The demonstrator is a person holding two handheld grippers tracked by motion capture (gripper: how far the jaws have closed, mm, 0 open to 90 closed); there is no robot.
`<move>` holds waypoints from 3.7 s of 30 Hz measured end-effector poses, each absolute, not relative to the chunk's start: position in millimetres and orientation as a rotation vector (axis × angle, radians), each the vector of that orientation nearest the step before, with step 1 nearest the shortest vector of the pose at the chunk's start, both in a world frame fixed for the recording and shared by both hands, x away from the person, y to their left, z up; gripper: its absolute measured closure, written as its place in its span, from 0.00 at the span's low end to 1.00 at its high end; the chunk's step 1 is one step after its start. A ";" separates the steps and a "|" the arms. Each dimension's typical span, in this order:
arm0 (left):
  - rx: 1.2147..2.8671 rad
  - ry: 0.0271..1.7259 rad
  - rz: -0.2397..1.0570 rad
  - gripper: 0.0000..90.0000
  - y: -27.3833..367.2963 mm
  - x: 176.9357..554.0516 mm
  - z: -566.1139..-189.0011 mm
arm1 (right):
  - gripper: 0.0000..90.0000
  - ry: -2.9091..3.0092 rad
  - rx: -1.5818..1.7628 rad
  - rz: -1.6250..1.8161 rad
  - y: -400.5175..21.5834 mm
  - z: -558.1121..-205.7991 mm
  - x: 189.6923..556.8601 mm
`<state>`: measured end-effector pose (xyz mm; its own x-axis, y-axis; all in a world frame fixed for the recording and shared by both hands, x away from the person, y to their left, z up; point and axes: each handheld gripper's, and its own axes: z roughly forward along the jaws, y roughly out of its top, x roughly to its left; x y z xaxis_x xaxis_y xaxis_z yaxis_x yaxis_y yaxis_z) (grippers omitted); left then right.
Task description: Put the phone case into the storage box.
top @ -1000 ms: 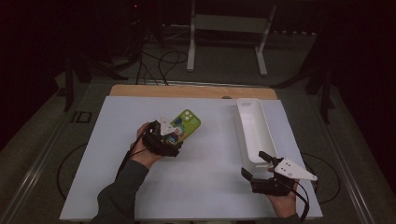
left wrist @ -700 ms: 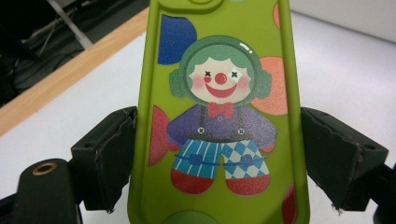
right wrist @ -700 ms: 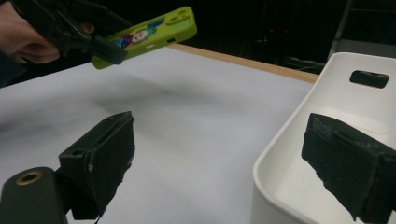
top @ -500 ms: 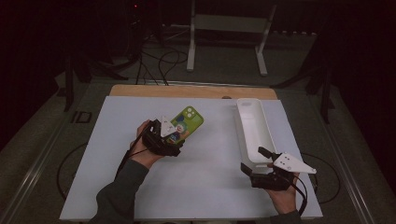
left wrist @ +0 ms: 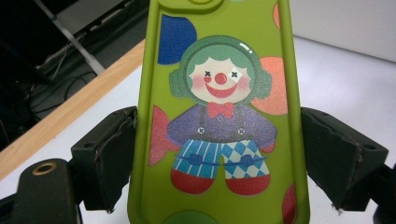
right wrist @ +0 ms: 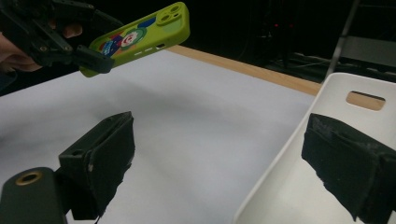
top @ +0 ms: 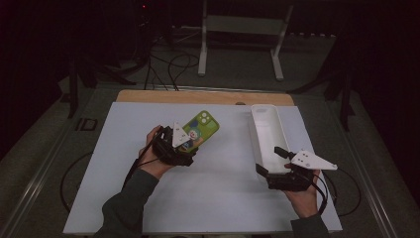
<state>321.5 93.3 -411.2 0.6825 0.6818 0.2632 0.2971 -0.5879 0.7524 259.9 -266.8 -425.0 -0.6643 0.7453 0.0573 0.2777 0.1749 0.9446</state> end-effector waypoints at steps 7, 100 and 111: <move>2.183 0.727 0.726 0.18 92.5 317.3 -407.4 | 0.10 2.063 0.980 1.500 -262.0 -421.4 267.8; 2.128 0.401 0.745 0.18 58.7 288.3 -396.3 | 0.39 2.357 1.132 1.713 -188.4 -396.0 334.9; 2.104 0.362 0.742 0.18 58.8 285.6 -395.4 | 0.62 2.404 1.133 1.860 -186.3 -396.3 336.9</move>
